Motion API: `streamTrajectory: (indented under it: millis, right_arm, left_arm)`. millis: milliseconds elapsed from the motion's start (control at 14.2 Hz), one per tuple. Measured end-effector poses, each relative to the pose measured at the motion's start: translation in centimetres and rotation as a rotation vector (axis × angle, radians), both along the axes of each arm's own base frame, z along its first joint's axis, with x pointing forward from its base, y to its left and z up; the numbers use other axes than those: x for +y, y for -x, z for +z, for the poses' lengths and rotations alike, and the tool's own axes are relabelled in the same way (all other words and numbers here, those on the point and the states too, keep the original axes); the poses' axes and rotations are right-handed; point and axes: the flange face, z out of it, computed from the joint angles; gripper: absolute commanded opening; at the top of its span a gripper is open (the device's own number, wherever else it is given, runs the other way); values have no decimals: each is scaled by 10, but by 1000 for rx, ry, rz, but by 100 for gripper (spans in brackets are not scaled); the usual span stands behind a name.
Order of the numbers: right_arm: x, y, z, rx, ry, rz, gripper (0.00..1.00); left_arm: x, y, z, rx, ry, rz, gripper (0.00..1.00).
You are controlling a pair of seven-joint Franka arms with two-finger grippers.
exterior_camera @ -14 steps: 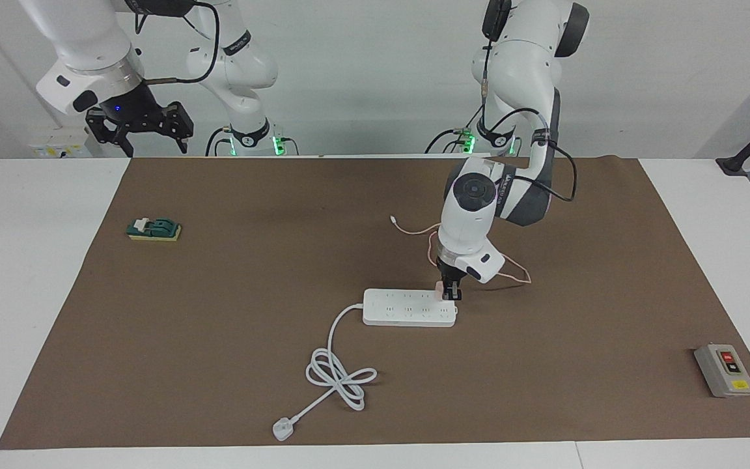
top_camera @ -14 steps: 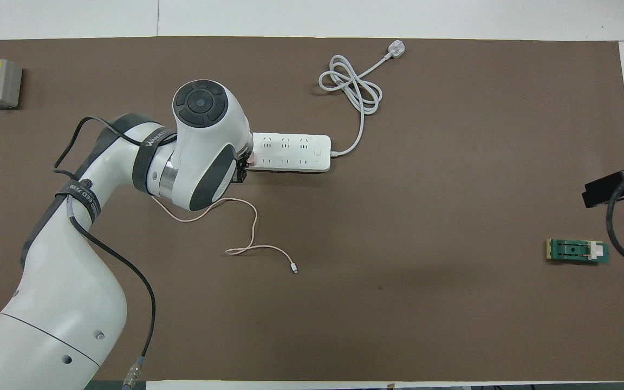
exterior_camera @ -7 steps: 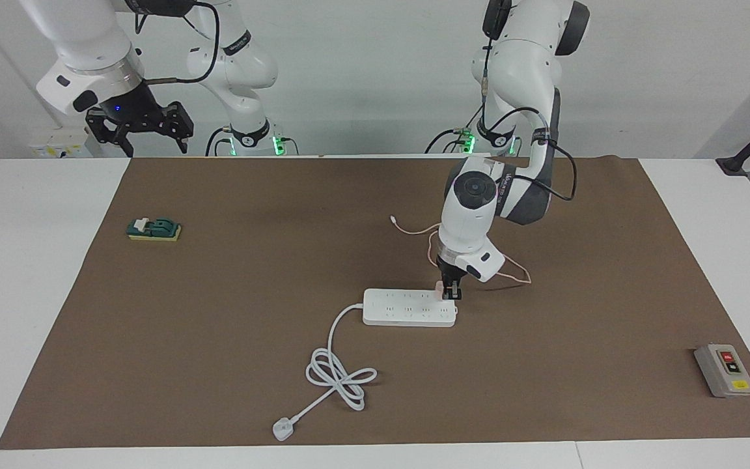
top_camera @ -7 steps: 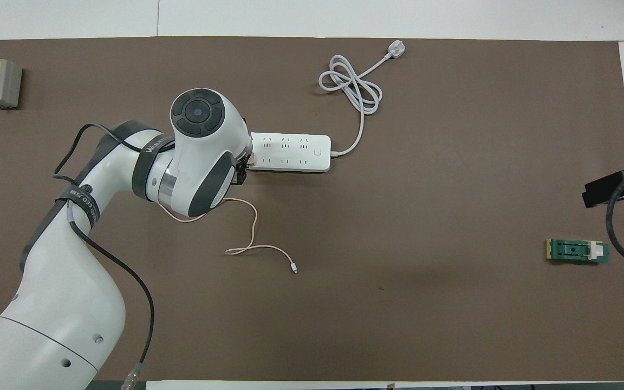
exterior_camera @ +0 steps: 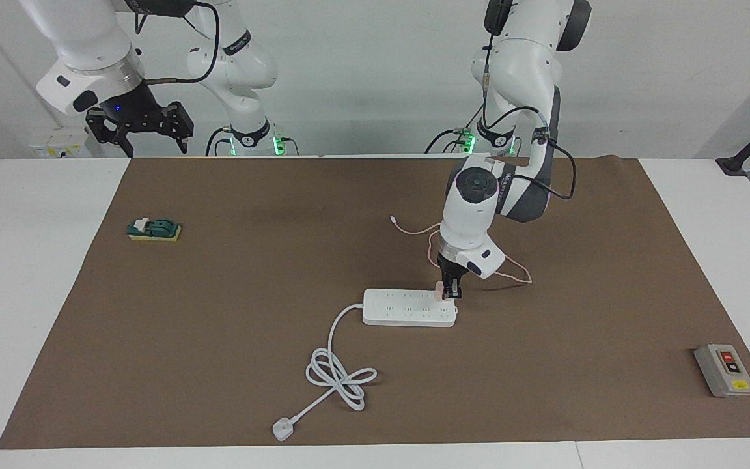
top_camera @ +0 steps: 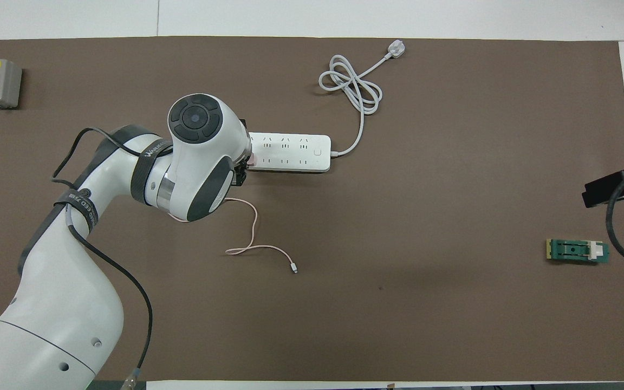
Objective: Plug charger into power strip
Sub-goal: 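Push the pink charger into the socket with the left gripper, then open the left gripper and withdraw it from the power strip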
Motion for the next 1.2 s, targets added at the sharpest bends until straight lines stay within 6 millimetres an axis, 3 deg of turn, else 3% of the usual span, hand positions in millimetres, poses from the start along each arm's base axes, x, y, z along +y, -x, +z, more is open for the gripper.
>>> streamTrajectory:
  millis: [211,493,775,986,1198]
  right_arm:
    - [0,0,0,0,0,1,100]
    - [0,0,0,0,0,1,100]
    - [1,0,0,0,0,1,100]
    - [1,0,0,0,0,1,100]
    - [1,0,0,0,0,1,100]
  left_arm:
    - [7,-13,8,-15,6,10,100]
    - [26,-30,52,-15,0,-5,100]
    - [44,-28,96,-2,-15,-102,100]
    - [71,-22,130,24,-30,-224,100]
    - [112,-21,165,28,-40,-372,100]
